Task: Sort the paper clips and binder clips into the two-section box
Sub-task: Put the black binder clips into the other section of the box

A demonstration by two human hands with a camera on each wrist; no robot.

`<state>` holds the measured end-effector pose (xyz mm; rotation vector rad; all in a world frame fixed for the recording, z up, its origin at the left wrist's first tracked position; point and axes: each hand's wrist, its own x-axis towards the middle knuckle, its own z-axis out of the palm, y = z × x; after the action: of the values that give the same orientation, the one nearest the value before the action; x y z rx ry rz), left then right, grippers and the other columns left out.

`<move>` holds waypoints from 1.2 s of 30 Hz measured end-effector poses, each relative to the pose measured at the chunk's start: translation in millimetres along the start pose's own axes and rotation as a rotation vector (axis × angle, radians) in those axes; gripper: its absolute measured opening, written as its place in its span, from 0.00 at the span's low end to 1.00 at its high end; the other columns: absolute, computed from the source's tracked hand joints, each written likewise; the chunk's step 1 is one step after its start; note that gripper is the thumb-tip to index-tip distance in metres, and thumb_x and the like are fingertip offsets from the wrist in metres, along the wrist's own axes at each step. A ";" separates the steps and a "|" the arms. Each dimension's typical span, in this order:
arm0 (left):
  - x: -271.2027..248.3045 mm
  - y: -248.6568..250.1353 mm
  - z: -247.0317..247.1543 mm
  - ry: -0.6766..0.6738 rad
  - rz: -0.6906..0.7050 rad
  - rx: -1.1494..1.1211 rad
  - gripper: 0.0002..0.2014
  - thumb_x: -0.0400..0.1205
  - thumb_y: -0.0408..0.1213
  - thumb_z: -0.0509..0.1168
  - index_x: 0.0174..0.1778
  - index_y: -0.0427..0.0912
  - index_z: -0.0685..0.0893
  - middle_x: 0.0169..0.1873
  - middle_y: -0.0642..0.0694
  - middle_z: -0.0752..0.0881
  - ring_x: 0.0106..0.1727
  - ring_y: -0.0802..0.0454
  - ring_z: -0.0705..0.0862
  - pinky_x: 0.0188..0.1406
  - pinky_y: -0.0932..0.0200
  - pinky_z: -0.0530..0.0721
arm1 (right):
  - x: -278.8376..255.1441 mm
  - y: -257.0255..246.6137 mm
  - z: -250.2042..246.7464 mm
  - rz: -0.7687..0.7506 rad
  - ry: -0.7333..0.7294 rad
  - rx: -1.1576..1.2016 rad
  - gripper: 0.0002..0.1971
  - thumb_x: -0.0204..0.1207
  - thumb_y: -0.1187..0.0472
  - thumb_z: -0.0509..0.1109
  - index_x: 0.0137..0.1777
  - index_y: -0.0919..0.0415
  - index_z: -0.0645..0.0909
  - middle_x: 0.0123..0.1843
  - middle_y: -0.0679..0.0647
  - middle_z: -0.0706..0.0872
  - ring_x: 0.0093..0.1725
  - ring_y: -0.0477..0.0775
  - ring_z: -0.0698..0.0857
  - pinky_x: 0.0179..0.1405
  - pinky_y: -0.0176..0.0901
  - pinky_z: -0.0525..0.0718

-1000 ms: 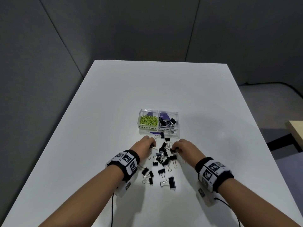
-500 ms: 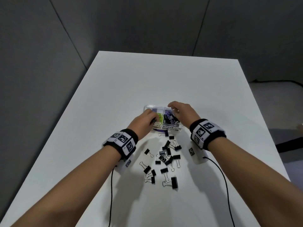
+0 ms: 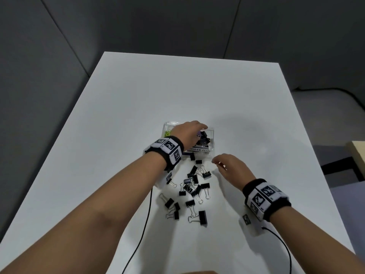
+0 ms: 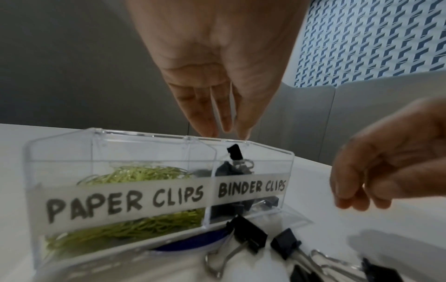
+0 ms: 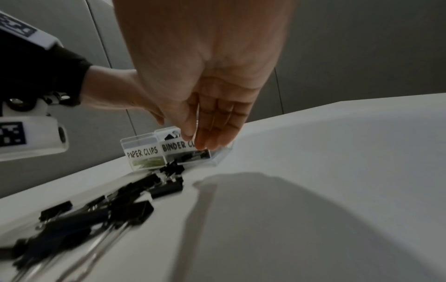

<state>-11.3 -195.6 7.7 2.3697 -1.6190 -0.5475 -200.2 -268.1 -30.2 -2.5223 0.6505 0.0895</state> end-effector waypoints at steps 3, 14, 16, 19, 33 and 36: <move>-17.9 -0.1 2.9 0.094 0.066 0.025 0.17 0.84 0.34 0.56 0.68 0.47 0.78 0.64 0.49 0.82 0.64 0.49 0.80 0.56 0.54 0.80 | -7.3 -2.0 5.6 -0.043 -0.079 -0.032 0.17 0.81 0.58 0.61 0.69 0.54 0.74 0.69 0.51 0.80 0.66 0.53 0.77 0.63 0.45 0.75; -65.9 -20.0 69.5 -0.112 0.089 0.229 0.27 0.82 0.27 0.57 0.78 0.47 0.65 0.79 0.43 0.64 0.73 0.43 0.70 0.63 0.50 0.78 | -20.2 -17.5 40.5 -0.031 -0.114 -0.172 0.17 0.79 0.59 0.64 0.67 0.56 0.75 0.66 0.56 0.77 0.63 0.59 0.75 0.54 0.53 0.81; -67.5 -20.8 71.8 -0.093 0.072 0.227 0.26 0.82 0.27 0.58 0.77 0.46 0.66 0.77 0.42 0.65 0.72 0.42 0.70 0.62 0.50 0.78 | -20.0 -19.5 40.3 0.008 -0.119 -0.132 0.15 0.78 0.60 0.64 0.64 0.58 0.75 0.64 0.57 0.76 0.61 0.59 0.75 0.52 0.52 0.81; -69.7 -23.7 75.1 -0.106 0.019 0.220 0.24 0.83 0.30 0.59 0.76 0.46 0.68 0.79 0.41 0.62 0.76 0.40 0.67 0.67 0.47 0.77 | -16.1 -22.2 38.4 0.032 -0.132 -0.120 0.09 0.77 0.62 0.64 0.56 0.62 0.75 0.59 0.58 0.77 0.56 0.60 0.77 0.50 0.50 0.79; -68.5 -22.1 73.5 -0.137 -0.103 0.114 0.16 0.84 0.32 0.56 0.68 0.41 0.75 0.64 0.38 0.75 0.59 0.39 0.79 0.62 0.50 0.76 | -14.6 -23.0 26.6 0.234 -0.104 -0.019 0.18 0.75 0.60 0.62 0.65 0.57 0.69 0.59 0.54 0.80 0.55 0.57 0.79 0.45 0.43 0.71; -66.1 -18.5 74.0 -0.115 -0.115 0.016 0.19 0.83 0.28 0.55 0.71 0.42 0.73 0.66 0.39 0.75 0.61 0.39 0.79 0.66 0.50 0.75 | -17.8 -19.5 32.6 0.202 -0.202 -0.076 0.22 0.72 0.52 0.68 0.63 0.58 0.69 0.60 0.56 0.80 0.56 0.57 0.79 0.46 0.44 0.73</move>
<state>-48.2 -125.3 -54.6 2.4968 -1.5446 -0.7075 -204.6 -229.3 -45.5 -2.4691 0.8290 0.4420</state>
